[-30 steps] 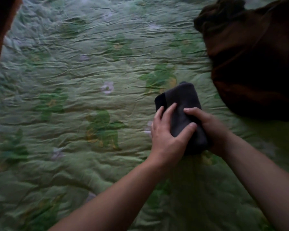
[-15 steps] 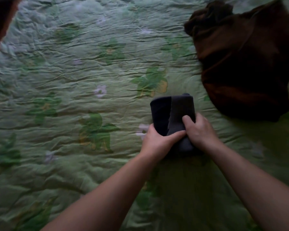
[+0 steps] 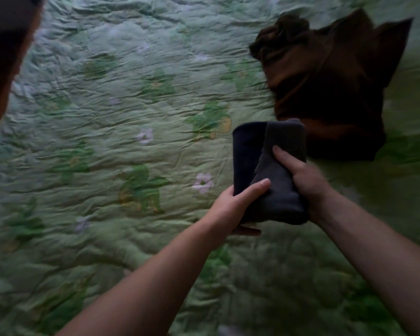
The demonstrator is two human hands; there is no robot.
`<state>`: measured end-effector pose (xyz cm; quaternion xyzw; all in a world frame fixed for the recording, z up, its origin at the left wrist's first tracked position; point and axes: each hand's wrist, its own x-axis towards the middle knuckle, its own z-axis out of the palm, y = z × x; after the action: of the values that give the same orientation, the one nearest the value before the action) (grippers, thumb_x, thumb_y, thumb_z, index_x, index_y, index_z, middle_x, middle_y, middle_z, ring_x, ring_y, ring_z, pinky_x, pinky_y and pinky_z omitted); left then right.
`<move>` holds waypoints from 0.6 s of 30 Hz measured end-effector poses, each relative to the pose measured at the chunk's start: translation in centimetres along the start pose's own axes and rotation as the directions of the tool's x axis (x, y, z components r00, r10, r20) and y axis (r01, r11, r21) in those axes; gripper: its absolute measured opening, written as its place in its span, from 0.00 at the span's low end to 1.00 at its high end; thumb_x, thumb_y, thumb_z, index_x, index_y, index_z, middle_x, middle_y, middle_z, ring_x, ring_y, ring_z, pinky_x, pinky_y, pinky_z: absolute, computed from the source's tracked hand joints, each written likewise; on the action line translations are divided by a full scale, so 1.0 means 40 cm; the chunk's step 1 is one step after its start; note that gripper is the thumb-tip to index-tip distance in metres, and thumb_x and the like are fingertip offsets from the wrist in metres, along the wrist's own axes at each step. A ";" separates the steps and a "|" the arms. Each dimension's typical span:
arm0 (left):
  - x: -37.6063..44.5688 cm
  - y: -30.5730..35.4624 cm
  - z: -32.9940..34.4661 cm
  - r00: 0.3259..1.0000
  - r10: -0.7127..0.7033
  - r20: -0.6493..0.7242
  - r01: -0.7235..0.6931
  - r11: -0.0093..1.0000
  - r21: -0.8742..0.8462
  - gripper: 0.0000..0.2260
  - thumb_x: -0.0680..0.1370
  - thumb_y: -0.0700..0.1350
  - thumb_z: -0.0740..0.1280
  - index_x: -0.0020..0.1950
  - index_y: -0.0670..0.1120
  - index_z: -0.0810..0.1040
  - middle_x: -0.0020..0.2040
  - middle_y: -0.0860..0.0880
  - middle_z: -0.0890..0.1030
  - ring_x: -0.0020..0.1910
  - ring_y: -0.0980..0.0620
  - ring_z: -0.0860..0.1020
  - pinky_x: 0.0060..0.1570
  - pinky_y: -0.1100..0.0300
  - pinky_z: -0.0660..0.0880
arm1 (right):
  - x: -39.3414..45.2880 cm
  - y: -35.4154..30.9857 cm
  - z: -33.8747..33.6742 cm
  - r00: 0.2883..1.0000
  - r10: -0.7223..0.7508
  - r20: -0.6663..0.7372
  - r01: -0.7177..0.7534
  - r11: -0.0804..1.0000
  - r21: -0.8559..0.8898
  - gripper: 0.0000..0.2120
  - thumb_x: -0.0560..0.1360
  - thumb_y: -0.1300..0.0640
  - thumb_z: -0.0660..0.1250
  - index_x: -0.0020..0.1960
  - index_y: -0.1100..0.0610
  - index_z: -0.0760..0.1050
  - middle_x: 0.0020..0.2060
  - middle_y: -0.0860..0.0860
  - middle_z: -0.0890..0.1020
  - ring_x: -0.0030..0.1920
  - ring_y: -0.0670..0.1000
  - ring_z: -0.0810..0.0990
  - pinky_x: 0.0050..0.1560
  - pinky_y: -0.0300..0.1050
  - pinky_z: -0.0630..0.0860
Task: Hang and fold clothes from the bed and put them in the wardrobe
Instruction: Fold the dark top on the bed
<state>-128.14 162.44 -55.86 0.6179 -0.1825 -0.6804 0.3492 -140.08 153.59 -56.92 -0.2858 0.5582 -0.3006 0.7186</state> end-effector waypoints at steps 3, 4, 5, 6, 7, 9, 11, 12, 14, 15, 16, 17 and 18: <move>-0.076 0.054 0.033 0.993 -0.098 0.061 0.097 0.995 0.005 0.34 0.56 0.67 0.76 0.53 0.48 0.79 0.41 0.45 0.84 0.38 0.44 0.84 0.41 0.52 0.81 | -0.085 -0.077 0.024 0.982 -0.148 -0.117 0.149 0.989 0.003 0.13 0.71 0.52 0.73 0.48 0.62 0.81 0.42 0.58 0.84 0.40 0.55 0.82 0.39 0.45 0.79; -0.109 0.080 0.046 0.990 -0.108 0.089 0.106 0.994 0.021 0.35 0.54 0.68 0.75 0.52 0.47 0.79 0.40 0.45 0.84 0.37 0.44 0.83 0.42 0.52 0.81 | -0.117 -0.109 0.031 0.971 -0.193 -0.138 0.193 0.981 -0.008 0.10 0.72 0.53 0.73 0.45 0.61 0.81 0.40 0.57 0.84 0.40 0.54 0.82 0.40 0.46 0.79; -0.143 0.108 0.058 0.987 -0.110 0.113 0.106 0.993 0.045 0.36 0.53 0.69 0.72 0.52 0.46 0.79 0.39 0.44 0.84 0.36 0.44 0.83 0.43 0.51 0.80 | -0.149 -0.141 0.038 0.961 -0.231 -0.152 0.229 0.973 -0.027 0.09 0.72 0.54 0.73 0.43 0.61 0.81 0.39 0.56 0.83 0.39 0.54 0.81 0.41 0.47 0.78; -0.173 0.135 0.066 0.987 -0.108 0.122 0.100 0.992 0.071 0.36 0.53 0.69 0.70 0.51 0.45 0.80 0.39 0.44 0.84 0.35 0.44 0.83 0.45 0.51 0.80 | -0.183 -0.176 0.043 0.954 -0.251 -0.165 0.248 0.968 -0.041 0.09 0.72 0.54 0.73 0.41 0.60 0.81 0.38 0.55 0.83 0.39 0.54 0.81 0.42 0.48 0.78; -0.203 0.165 0.075 0.987 -0.102 0.122 0.091 0.992 0.088 0.35 0.55 0.69 0.69 0.51 0.44 0.80 0.39 0.42 0.84 0.34 0.44 0.82 0.45 0.50 0.80 | -0.214 -0.212 0.045 0.949 -0.265 -0.172 0.260 0.964 -0.050 0.08 0.72 0.54 0.73 0.40 0.59 0.80 0.38 0.55 0.84 0.39 0.54 0.82 0.43 0.49 0.79; -0.266 0.235 0.089 0.986 -0.092 0.136 0.072 0.987 0.145 0.37 0.57 0.70 0.69 0.52 0.42 0.80 0.39 0.40 0.83 0.34 0.45 0.82 0.41 0.50 0.81 | -0.285 -0.286 0.052 0.938 -0.290 -0.189 0.285 0.957 -0.054 0.08 0.72 0.54 0.73 0.39 0.59 0.80 0.38 0.55 0.84 0.37 0.53 0.82 0.43 0.49 0.80; -0.334 0.300 0.106 0.982 -0.101 0.162 0.053 0.959 0.278 0.42 0.56 0.76 0.66 0.56 0.44 0.79 0.43 0.42 0.84 0.40 0.44 0.83 0.42 0.52 0.80 | -0.362 -0.356 0.058 0.919 -0.328 -0.220 0.322 0.945 -0.061 0.08 0.72 0.55 0.73 0.38 0.58 0.79 0.38 0.54 0.84 0.32 0.47 0.81 0.37 0.40 0.80; -0.371 0.333 0.114 0.984 -0.084 0.157 0.023 0.934 0.356 0.41 0.56 0.77 0.63 0.55 0.47 0.78 0.48 0.44 0.84 0.44 0.45 0.82 0.45 0.53 0.79 | -0.405 -0.391 0.062 0.906 -0.346 -0.244 0.339 0.938 -0.070 0.08 0.73 0.55 0.73 0.38 0.58 0.78 0.36 0.52 0.82 0.29 0.44 0.80 0.31 0.34 0.77; -0.444 0.390 0.124 0.991 0.082 0.102 -0.120 0.878 0.463 0.34 0.59 0.78 0.58 0.53 0.56 0.76 0.54 0.49 0.81 0.47 0.50 0.80 0.48 0.57 0.76 | -0.495 -0.451 0.070 0.886 -0.368 -0.283 0.361 0.929 -0.079 0.07 0.73 0.55 0.72 0.43 0.58 0.78 0.37 0.51 0.81 0.30 0.45 0.78 0.27 0.30 0.73; -0.479 0.414 0.127 0.976 0.203 0.082 -0.216 0.834 0.508 0.33 0.59 0.80 0.55 0.50 0.59 0.77 0.55 0.49 0.81 0.48 0.50 0.79 0.50 0.57 0.76 | -0.541 -0.477 0.077 0.878 -0.370 -0.305 0.363 0.928 -0.082 0.10 0.73 0.54 0.72 0.48 0.60 0.79 0.40 0.53 0.81 0.36 0.48 0.79 0.32 0.32 0.74; -0.508 0.435 0.128 0.942 0.329 0.067 -0.304 0.750 0.587 0.35 0.58 0.83 0.52 0.48 0.61 0.81 0.55 0.48 0.82 0.50 0.48 0.80 0.53 0.54 0.76 | -0.585 -0.501 0.083 0.867 -0.371 -0.332 0.362 0.928 -0.090 0.15 0.73 0.52 0.73 0.53 0.62 0.79 0.45 0.55 0.81 0.41 0.50 0.79 0.39 0.36 0.75; -0.533 0.453 0.127 0.887 0.457 0.065 -0.368 0.617 0.696 0.37 0.59 0.83 0.49 0.47 0.59 0.82 0.56 0.47 0.82 0.54 0.46 0.78 0.56 0.51 0.75 | -0.628 -0.522 0.088 0.851 -0.388 -0.352 0.376 0.920 -0.105 0.19 0.72 0.51 0.73 0.56 0.64 0.79 0.48 0.55 0.81 0.46 0.51 0.79 0.46 0.40 0.75; -0.571 0.478 0.129 0.813 0.577 0.073 -0.397 0.459 0.794 0.37 0.64 0.80 0.49 0.49 0.57 0.82 0.56 0.48 0.81 0.57 0.46 0.76 0.58 0.50 0.73 | -0.670 -0.542 0.091 0.832 -0.408 -0.375 0.388 0.912 -0.131 0.21 0.72 0.50 0.73 0.56 0.64 0.79 0.49 0.55 0.81 0.48 0.51 0.79 0.49 0.43 0.75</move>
<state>-128.53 164.33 -25.69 0.6934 -0.5909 -0.3333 0.2428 -144.23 159.79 -23.06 -0.3466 0.6268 -0.4809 0.5057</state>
